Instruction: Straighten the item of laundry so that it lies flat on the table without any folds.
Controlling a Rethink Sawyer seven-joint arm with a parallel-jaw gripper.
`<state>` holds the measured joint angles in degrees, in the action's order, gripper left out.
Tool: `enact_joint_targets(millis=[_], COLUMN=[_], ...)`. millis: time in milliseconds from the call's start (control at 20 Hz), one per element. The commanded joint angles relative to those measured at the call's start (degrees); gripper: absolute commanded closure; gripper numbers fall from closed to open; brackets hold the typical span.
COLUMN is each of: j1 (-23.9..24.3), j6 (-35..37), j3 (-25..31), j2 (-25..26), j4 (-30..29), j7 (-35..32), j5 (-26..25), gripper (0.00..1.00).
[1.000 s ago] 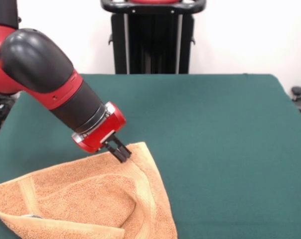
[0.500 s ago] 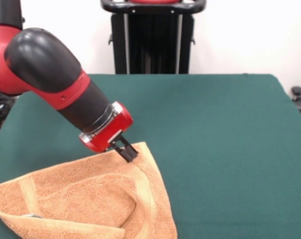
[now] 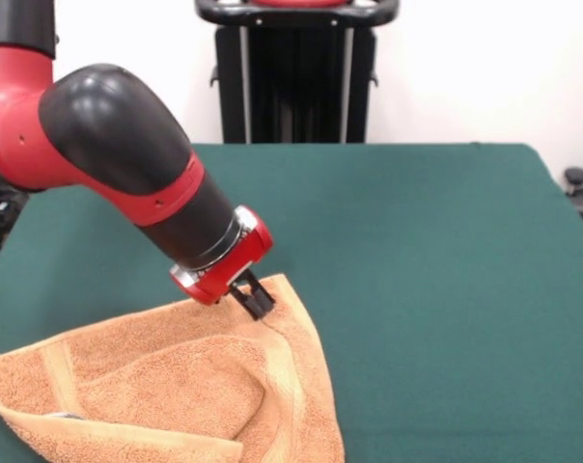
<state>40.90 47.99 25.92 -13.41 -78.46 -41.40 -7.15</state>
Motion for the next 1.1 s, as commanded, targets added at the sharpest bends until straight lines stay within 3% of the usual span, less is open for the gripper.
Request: enact_joint_targets(millis=[50,250,550,1100], j1=[-8.14,-10.34,-10.57,-10.27], j6=[6.48,10.78,13.58,10.56], j3=[-8.16,-10.64,-10.65,-10.29], j2=[9.62,10.88,11.26,8.75], j4=[6.42,9.00,7.53,1.02], j7=[-8.11,-8.87,-7.97,-11.07], j5=[-6.12,-6.40,-4.19,-1.64], gripper=[1.00,1.00,1.00,1.00])
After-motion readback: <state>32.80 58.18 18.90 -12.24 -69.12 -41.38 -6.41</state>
